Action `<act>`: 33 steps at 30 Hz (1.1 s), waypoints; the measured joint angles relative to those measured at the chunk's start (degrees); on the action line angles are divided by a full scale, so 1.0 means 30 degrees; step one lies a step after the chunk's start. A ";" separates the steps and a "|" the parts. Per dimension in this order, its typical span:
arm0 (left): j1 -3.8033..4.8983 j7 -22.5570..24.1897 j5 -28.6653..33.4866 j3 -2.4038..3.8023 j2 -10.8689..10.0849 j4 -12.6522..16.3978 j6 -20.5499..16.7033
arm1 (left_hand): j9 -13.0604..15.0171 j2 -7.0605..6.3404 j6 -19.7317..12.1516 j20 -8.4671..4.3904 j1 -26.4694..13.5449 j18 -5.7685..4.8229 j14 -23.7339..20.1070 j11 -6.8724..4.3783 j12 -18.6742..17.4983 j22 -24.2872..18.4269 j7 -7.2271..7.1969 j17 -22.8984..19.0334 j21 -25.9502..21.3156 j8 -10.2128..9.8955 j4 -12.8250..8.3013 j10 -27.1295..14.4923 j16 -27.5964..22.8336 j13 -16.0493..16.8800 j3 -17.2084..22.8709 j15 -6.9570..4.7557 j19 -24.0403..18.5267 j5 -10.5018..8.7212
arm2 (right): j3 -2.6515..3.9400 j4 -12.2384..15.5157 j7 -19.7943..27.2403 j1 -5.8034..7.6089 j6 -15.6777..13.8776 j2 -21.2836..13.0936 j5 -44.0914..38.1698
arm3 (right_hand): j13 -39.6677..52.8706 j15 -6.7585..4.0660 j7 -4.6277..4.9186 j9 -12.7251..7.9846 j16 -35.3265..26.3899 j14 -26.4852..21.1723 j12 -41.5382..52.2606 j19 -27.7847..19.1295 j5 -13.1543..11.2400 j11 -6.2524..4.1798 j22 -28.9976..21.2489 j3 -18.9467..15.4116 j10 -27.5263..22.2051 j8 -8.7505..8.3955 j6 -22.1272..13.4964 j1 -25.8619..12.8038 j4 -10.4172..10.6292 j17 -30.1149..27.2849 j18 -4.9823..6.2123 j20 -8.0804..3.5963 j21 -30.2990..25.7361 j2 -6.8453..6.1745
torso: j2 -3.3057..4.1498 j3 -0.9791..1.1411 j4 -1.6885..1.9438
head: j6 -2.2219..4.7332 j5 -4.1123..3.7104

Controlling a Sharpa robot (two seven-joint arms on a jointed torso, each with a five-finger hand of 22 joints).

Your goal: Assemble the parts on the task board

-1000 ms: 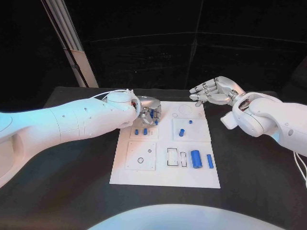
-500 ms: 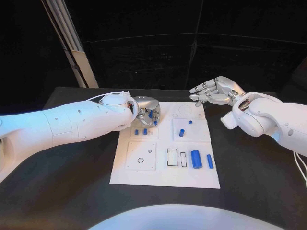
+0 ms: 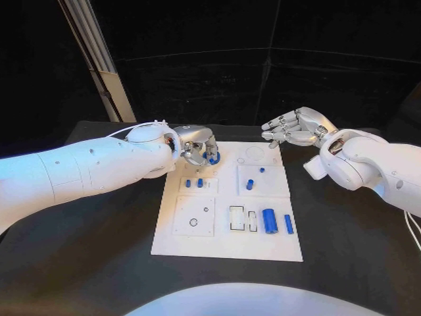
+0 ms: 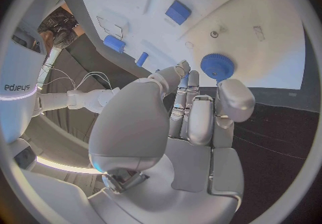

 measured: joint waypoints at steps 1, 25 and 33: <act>0.0003 -0.0007 0.0054 0.0027 -0.0157 0.0084 0.0001 | 0.0000 -0.0017 0.0005 0.0000 -0.0017 0.0000 0.0000 -0.0001 0.0000 0.0006 0.0005 -0.0002 0.0013 0.0000 0.0000 0.0000 0.0000 0.0000 0.0000 0.0000 0.0000 0.0000 | 0.0000 -0.0002 0.0000 0.0000 0.0001 -0.0001 0.0000 | 0.0000 0.0000 0.0000 0.0000 0.0000 0.0000 0.0000 0.0000 0.0000 0.0000 0.0001 0.0000 0.0000 0.0000 0.0001 0.0000 0.0000 -0.0001 -0.0001 0.0000 0.0000 0.0000 | 0.0002 0.0005 0.0000 | 0.0002 0.0002; -0.0133 -0.0076 0.0574 0.0024 -0.0976 -0.0389 0.1366 | -0.0019 -0.0026 0.0006 0.0001 -0.0197 0.0002 0.0000 -0.0001 -0.0185 0.0052 0.0007 -0.0123 0.0012 -0.0160 -0.0001 0.0135 -0.0076 -0.0002 -0.0002 0.0001 -0.0001 -0.0001 | -0.0003 -0.0038 0.0004 -0.0004 0.0021 -0.0018 0.0000 | 0.0000 0.0000 0.0000 0.0000 0.0000 0.0000 0.0000 0.0000 0.0000 0.0000 0.0002 0.0000 0.0001 0.0000 0.0000 0.0000 0.0000 -0.0014 0.0000 0.0000 0.0000 0.0000 | 0.0084 0.0022 -0.0035 | 0.0066 0.0057; -0.0156 -0.0154 0.0580 0.0023 -0.0910 -0.0611 0.1749 | -0.0032 -0.0026 0.0072 0.0001 -0.0196 0.0001 -0.0001 0.0000 -0.0205 0.0051 -0.0063 -0.0157 0.0012 -0.0165 -0.0002 0.0133 -0.0075 0.0004 -0.0003 0.0002 -0.0002 -0.0001 | -0.0003 -0.0035 0.0005 -0.0004 0.0024 -0.0022 0.0000 | 0.0000 0.0000 0.0000 -0.0001 0.0000 0.0000 0.0000 0.0000 0.0000 0.0001 0.0002 0.0000 0.0001 0.0000 0.0000 0.0000 0.0000 -0.0013 0.0002 0.0000 0.0000 0.0000 | 0.0099 0.0035 -0.0035 | 0.0077 0.0042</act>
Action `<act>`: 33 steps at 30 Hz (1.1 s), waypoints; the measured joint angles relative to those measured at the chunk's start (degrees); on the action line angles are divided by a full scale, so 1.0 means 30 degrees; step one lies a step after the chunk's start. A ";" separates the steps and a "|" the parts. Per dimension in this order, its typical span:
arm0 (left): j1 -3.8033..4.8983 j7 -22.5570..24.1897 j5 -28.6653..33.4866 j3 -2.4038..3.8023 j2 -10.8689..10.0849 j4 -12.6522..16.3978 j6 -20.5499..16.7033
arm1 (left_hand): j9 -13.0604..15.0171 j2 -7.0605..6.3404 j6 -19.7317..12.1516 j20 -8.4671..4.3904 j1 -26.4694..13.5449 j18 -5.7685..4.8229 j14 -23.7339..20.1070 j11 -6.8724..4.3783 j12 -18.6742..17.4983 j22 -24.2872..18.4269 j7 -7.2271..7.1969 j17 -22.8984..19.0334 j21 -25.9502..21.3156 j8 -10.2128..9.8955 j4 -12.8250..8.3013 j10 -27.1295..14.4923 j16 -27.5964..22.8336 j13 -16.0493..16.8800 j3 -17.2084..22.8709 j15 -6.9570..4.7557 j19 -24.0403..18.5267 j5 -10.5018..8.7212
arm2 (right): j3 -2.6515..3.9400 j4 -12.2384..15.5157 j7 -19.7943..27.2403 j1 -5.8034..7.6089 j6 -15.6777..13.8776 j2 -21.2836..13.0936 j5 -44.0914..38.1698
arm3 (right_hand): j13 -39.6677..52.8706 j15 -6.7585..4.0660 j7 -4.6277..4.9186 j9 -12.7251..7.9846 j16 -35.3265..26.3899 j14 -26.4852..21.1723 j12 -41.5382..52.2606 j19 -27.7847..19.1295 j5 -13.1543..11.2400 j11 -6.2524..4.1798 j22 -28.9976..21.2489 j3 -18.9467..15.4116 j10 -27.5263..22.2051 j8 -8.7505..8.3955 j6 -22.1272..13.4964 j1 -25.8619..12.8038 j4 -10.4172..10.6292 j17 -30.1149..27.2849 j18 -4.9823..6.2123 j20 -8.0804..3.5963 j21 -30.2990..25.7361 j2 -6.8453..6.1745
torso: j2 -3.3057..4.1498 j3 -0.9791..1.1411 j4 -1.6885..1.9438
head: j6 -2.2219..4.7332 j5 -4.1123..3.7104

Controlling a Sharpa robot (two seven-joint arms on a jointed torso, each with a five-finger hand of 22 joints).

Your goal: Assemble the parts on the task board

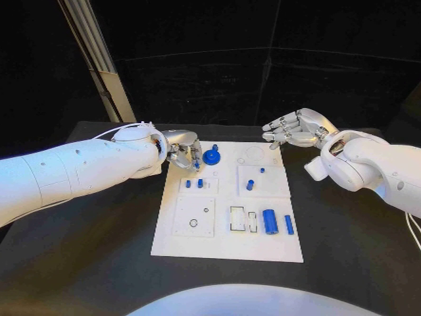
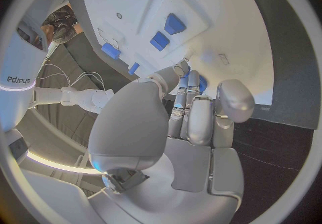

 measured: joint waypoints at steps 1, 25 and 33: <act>-0.0002 -0.0009 0.0001 0.0000 0.0023 -0.0023 0.0064 | 0.0001 0.0000 0.0000 0.0000 0.0000 0.0001 0.0000 0.0000 -0.0057 0.0000 0.0000 0.0000 0.0000 0.0000 0.0000 0.0000 0.0000 0.0009 0.0000 0.0000 0.0000 0.0000 | 0.0000 0.0002 0.0000 0.0000 0.0000 0.0000 0.0000 | 0.0000 0.0000 0.0000 0.0000 0.0000 0.0000 0.0000 0.0000 0.0000 0.0000 0.0000 0.0000 0.0000 0.0000 0.0000 0.0000 0.0000 0.0000 0.0000 0.0000 0.0000 0.0000 | 0.0007 0.0000 0.0000 | 0.0000 0.0000; -0.0064 -0.0181 0.0018 -0.0038 0.0256 -0.0213 0.1016 | 0.0023 -0.0002 -0.0007 0.0001 0.0002 0.0002 0.0000 0.0070 -0.0058 0.0013 -0.0006 -0.0085 -0.0013 -0.0073 0.0000 0.0065 0.0000 0.0009 -0.0001 0.0001 -0.0001 -0.0001 | 0.0000 0.0006 -0.0001 -0.0001 0.0006 0.0009 0.0000 | 0.0001 0.0000 0.0000 0.0000 0.0000 0.0000 0.0000 0.0000 0.0000 0.0000 0.0001 0.0000 0.0000 0.0000 0.0000 0.0000 0.0000 0.0003 -0.0001 0.0000 0.0000 0.0000 | -0.0040 -0.0011 -0.0002 | -0.0110 0.0002; -0.0066 -0.0256 0.0024 -0.0037 0.0405 -0.0385 0.1106 | 0.0013 -0.0004 -0.0009 0.0001 0.0004 0.0001 -0.0001 -0.0003 -0.0165 0.0030 -0.0008 -0.0084 -0.0013 -0.0120 -0.0001 0.0137 0.0000 0.0008 -0.0001 0.0001 -0.0001 -0.0001 | 0.0000 0.0014 -0.0001 -0.0001 0.0008 0.0008 0.0000 | 0.0001 -0.0001 0.0000 0.0000 0.0000 0.0000 0.0000 0.0000 0.0000 0.0000 0.0001 0.0000 0.0000 0.0000 0.0000 0.0000 0.0000 0.0003 -0.0002 0.0000 0.0000 0.0000 | -0.0059 -0.0020 -0.0013 | -0.0137 0.0011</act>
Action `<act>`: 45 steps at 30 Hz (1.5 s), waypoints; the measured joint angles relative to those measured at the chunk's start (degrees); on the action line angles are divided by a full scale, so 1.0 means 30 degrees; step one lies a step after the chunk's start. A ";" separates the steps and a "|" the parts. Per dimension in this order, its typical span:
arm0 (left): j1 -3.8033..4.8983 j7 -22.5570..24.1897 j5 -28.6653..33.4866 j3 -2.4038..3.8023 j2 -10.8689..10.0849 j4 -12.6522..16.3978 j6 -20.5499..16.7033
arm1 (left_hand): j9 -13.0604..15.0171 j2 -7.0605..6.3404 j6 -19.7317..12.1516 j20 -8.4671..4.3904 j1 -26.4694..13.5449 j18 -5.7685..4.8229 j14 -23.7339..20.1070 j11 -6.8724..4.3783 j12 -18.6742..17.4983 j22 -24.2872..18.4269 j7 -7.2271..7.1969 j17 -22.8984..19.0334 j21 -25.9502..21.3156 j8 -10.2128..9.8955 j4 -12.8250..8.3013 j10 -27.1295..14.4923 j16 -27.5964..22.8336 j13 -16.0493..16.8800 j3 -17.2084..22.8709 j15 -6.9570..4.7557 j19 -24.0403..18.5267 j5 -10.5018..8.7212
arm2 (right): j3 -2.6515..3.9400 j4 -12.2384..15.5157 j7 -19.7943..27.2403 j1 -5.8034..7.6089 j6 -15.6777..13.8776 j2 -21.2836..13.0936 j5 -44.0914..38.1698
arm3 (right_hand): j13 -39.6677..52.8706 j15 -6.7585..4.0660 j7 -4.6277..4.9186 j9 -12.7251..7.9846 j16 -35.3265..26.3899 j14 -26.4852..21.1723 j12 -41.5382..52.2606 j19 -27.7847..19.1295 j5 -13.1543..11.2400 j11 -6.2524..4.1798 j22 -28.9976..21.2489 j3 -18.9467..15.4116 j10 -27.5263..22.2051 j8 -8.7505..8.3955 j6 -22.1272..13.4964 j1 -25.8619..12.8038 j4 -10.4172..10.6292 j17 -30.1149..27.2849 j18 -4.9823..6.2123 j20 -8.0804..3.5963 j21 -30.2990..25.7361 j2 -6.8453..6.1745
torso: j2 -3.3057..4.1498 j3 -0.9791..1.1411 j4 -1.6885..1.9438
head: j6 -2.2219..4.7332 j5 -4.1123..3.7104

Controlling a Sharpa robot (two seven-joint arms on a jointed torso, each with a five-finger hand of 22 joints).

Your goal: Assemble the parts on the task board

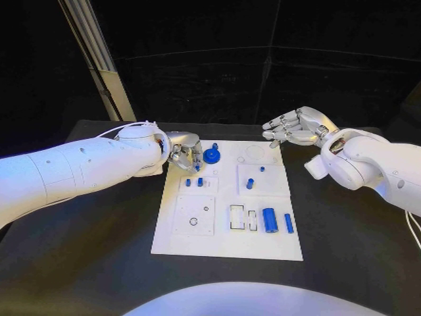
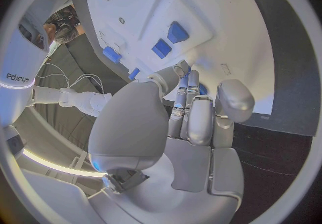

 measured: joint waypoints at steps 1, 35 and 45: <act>-0.0012 -0.0008 0.0000 -0.0001 0.0041 -0.0058 0.0021 | 0.0000 -0.0030 0.0000 0.0000 -0.0030 0.0001 -0.0001 0.0000 0.0000 0.0000 0.0000 -0.0007 0.0000 -0.0016 0.0000 0.0000 0.0000 0.0000 0.0000 0.0000 0.0000 0.0000 | 0.0000 0.0001 0.0000 0.0000 0.0000 -0.0001 0.0000 | 0.0000 0.0000 0.0000 -0.0001 0.0000 0.0000 0.0000 0.0000 0.0000 0.0000 0.0000 0.0000 0.0000 0.0000 0.0001 0.0000 0.0000 0.0000 0.0001 0.0000 0.0000 0.0000 | -0.0004 -0.0002 0.0000 | -0.0009 0.0000; -0.0103 -0.0099 0.0078 -0.0057 0.0249 -0.0416 0.0201 | -0.0389 -0.0462 -0.2395 0.0175 -0.0662 0.0000 0.0001 0.0552 -0.1219 -0.0348 0.0547 -0.0745 -0.0412 -0.2008 0.0053 -0.1031 -0.0207 -0.0002 -0.0528 0.0143 -0.0176 0.0002 | 0.0000 -0.0104 -0.0007 0.0001 0.0008 -0.0055 -0.0001 | -0.0027 0.0071 0.0000 0.0032 -0.0098 0.0071 0.0094 0.0068 0.0114 0.0071 -0.0049 0.0000 -0.0070 0.0000 0.0000 -0.0001 0.0000 0.0002 0.0001 0.0068 -0.0137 0.0000 | -0.0004 -0.0015 0.0022 | -0.0033 -0.0053; -0.0102 -0.0114 0.0183 -0.0053 -0.0049 -0.0278 -0.0210 | -0.0388 -0.0619 -0.3016 0.0284 -0.0819 0.0000 -0.0067 0.0613 -0.1397 -0.0423 0.0616 -0.0893 -0.0511 -0.2421 -0.0011 -0.1655 -0.0296 0.0011 -0.0811 0.0210 -0.0287 0.0002 | 0.0000 -0.0452 -0.0104 0.0001 0.0037 -0.0092 -0.0667 | -0.0003 -0.0484 -0.0420 0.0112 0.1033 0.2056 0.0367 0.1740 -0.0097 -0.0316 0.0280 0.0237 0.0031 0.0151 0.0514 0.0600 -0.0402 0.0624 -0.0002 -0.0559 0.0617 0.0038 | 0.0016 0.0000 0.0024 | 0.0024 -0.0086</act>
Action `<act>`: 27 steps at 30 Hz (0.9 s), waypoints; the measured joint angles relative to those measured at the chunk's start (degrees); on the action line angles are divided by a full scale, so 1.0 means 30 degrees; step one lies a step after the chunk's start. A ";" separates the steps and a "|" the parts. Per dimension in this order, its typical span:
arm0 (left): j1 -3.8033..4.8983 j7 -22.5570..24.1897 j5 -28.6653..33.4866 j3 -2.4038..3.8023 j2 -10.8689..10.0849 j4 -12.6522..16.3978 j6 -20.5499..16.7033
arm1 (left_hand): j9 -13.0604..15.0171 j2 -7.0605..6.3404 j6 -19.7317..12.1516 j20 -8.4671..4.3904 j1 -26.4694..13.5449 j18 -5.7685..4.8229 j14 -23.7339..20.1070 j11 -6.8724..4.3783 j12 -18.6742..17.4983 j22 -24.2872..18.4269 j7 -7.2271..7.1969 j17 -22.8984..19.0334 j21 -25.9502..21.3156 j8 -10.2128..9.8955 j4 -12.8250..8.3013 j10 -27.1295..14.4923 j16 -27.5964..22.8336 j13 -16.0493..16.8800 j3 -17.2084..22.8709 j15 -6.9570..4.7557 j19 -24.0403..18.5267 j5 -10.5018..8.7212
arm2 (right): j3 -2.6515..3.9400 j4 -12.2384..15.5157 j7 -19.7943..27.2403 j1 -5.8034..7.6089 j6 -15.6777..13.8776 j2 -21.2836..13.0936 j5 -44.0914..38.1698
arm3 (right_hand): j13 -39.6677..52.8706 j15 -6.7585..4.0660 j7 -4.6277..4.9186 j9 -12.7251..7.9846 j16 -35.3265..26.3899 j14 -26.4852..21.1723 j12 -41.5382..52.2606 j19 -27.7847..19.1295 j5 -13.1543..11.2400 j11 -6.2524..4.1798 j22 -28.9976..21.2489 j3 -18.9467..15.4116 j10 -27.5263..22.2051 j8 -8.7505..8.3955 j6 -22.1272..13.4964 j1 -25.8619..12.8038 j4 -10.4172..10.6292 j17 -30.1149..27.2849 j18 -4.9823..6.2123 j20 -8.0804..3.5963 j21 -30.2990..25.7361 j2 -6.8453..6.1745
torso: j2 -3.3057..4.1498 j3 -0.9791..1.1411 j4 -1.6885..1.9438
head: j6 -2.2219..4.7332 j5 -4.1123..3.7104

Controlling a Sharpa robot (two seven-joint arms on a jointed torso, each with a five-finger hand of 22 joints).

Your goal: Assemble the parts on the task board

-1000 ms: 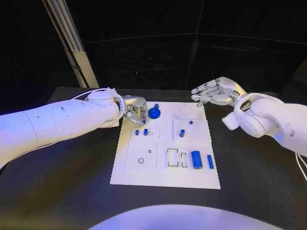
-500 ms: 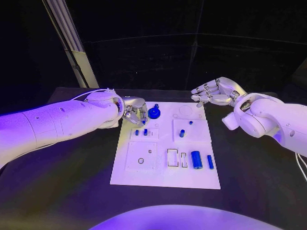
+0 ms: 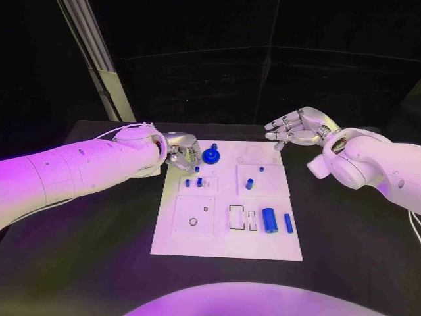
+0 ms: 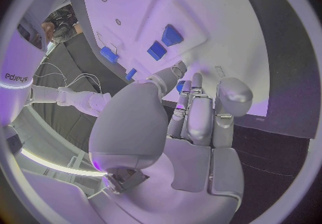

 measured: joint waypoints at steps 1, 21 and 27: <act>0.0000 -0.0002 0.0013 0.0001 -0.0078 0.0042 -0.0058 | 0.0001 -0.0060 -0.0166 0.0023 -0.0060 0.0001 0.0043 0.0029 -0.0043 -0.0024 -0.0017 0.0000 0.0000 -0.0121 -0.0006 -0.0176 0.0000 0.0000 -0.0130 0.0043 -0.0023 0.0000 | 0.0000 -0.0053 -0.0041 0.0000 0.0027 -0.0008 -0.0203 | -0.0027 -0.0059 -0.0024 0.0000 0.0195 0.0193 0.0000 0.0244 -0.0081 -0.0046 0.0088 0.0071 -0.0047 0.0061 0.0119 0.0111 -0.0106 0.0110 0.0002 -0.0094 0.0165 -0.0083 | 0.0002 0.0002 0.0000 | 0.0011 -0.0013; 0.0183 0.4914 1.1720 -0.0010 -0.2890 0.2370 -0.2595 | 0.0340 0.0977 0.1214 0.0620 0.0441 0.0891 -0.4331 0.0495 0.1307 -0.6318 0.0382 -0.9468 -0.7336 0.0550 0.0248 -0.1537 -0.5181 0.0229 -0.0525 0.0621 -0.3909 0.0090 | 0.0000 0.0302 -0.2570 -0.0148 0.0934 0.0034 -1.2098 | -0.0238 -0.0822 -0.0610 -0.0103 0.7989 0.0335 -0.0086 0.1483 -0.1005 -0.0741 0.3306 0.3159 0.0830 0.0000 0.1873 0.0703 -0.1703 0.4150 0.0005 -0.1206 0.5322 -0.0645 | 0.0033 0.0033 0.0007 | 0.0408 -0.0536; 0.0190 0.7820 1.9402 -0.0022 -0.3083 0.3361 -0.3240 | 0.0316 0.1195 0.1348 0.0560 0.0250 0.0884 -0.4456 0.0379 0.1862 -0.6574 0.0380 -0.9929 -0.7669 0.0644 0.0302 -0.1107 -0.5327 0.0303 -0.0472 0.0595 -0.3971 0.0089 | -0.0006 0.0754 -0.3268 -0.0369 0.0977 0.0235 -1.5453 | -0.0293 -0.0821 -0.0610 -0.0128 0.8871 0.0334 -0.0385 0.1107 -0.1236 -0.0583 0.3878 0.3932 0.0655 -0.0096 0.1872 0.0507 -0.1809 0.4569 0.0005 -0.1165 0.6082 -0.0841 | 0.0027 0.0004 0.0007 | 0.0483 -0.0842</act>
